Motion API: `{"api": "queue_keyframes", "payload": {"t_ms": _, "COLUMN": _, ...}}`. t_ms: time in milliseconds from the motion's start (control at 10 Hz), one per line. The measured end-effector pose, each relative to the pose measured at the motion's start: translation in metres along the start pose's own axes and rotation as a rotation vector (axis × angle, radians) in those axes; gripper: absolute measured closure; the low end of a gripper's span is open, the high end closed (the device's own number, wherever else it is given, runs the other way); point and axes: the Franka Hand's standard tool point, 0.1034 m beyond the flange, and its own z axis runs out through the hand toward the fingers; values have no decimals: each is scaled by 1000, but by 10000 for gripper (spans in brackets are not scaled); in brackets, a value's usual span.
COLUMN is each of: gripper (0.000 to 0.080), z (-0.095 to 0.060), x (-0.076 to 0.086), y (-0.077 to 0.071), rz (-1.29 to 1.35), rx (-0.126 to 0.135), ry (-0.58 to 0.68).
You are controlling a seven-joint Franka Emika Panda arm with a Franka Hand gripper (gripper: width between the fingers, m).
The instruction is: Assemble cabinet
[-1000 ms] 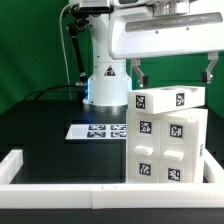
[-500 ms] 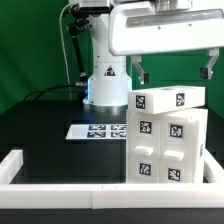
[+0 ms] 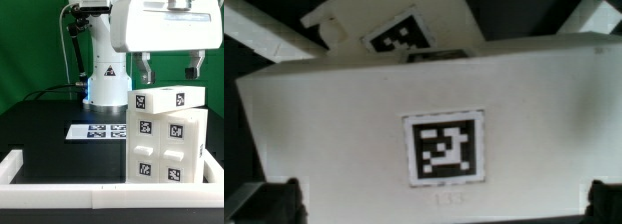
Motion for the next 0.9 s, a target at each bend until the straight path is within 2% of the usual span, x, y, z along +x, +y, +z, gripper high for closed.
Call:
{"api": "queue_keyframes", "payload": {"t_ms": 300, "gripper": 2, "z": 0, "x": -1, "y": 2, "rz": -76, "rx": -3, "ry": 1}}
{"api": "queue_keyframes", "payload": {"t_ms": 500, "gripper": 2, "z": -1, "x": 0, "y": 6, "rz": -342, "rx": -29, "ry": -7}}
{"api": "queue_keyframes", "payload": {"t_ms": 700, "gripper": 2, "z": -1, "x": 0, "y": 4, "rz": -546, "rx": -35, "ry": -17}}
{"api": "queue_keyframes", "payload": {"t_ms": 900, "gripper": 2, "z": 0, "x": 0, "y": 5, "rz": -635, "rx": -45, "ry": -29}}
